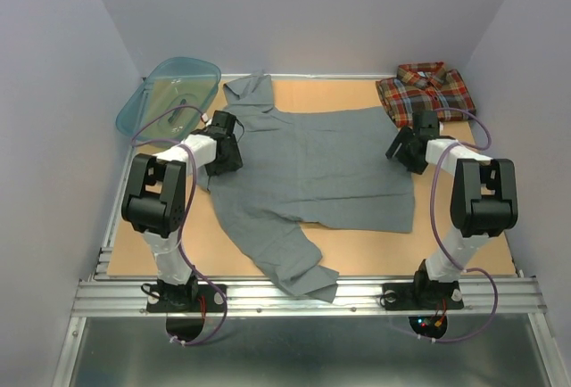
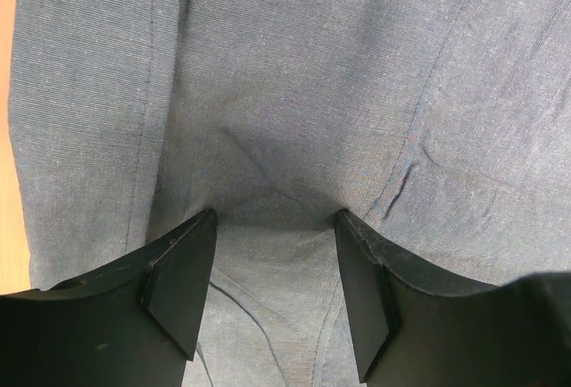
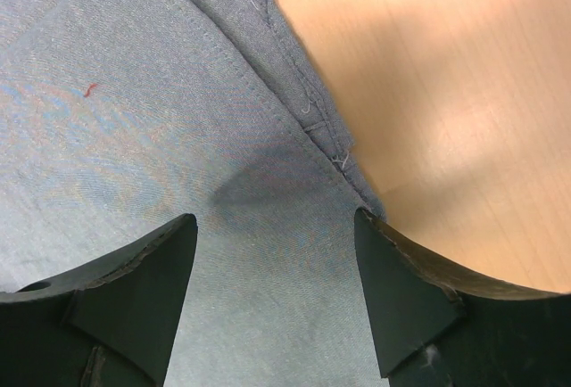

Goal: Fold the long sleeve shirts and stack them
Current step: Fold the shirt

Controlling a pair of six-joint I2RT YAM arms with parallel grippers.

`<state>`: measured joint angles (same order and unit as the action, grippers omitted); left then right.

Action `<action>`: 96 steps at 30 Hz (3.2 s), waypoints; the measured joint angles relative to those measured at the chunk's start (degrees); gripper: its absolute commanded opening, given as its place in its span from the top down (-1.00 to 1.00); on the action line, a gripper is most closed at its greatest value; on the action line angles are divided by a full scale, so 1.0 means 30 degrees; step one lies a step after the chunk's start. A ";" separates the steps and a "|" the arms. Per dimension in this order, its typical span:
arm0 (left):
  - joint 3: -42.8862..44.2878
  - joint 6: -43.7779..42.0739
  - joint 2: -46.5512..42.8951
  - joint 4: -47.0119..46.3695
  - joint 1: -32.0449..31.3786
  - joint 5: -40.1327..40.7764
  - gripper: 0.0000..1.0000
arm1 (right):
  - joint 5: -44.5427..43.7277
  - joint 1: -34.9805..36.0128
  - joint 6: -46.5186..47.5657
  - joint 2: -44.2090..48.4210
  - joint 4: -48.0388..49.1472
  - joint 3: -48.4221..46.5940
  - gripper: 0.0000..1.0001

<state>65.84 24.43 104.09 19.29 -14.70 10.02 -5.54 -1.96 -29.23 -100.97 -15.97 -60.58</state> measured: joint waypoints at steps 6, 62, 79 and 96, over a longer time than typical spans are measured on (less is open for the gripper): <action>-0.1268 0.0299 -0.1712 0.0648 0.1144 -0.0299 -0.51 | 0.0313 0.0022 -0.0066 0.0517 -0.0627 0.0095 -0.61; -1.0258 0.4590 -1.0622 0.3614 -0.0991 -0.6047 1.00 | -0.0845 0.0015 -0.5523 1.3209 -0.8728 0.8786 -0.62; -0.8597 0.3359 -1.1322 0.5377 -0.0991 -0.5697 1.00 | -0.0284 0.0051 -0.6178 1.1497 -0.8473 0.9245 -0.31; -0.7555 0.2812 -1.2961 0.7446 -0.0991 -0.5923 1.00 | -0.0219 0.0051 -0.5544 1.3027 -0.8699 0.9165 0.99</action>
<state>43.18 32.86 65.21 41.63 -17.67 -7.75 -6.20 -1.80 -45.87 -61.89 -42.06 -33.08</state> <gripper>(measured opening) 0.022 0.024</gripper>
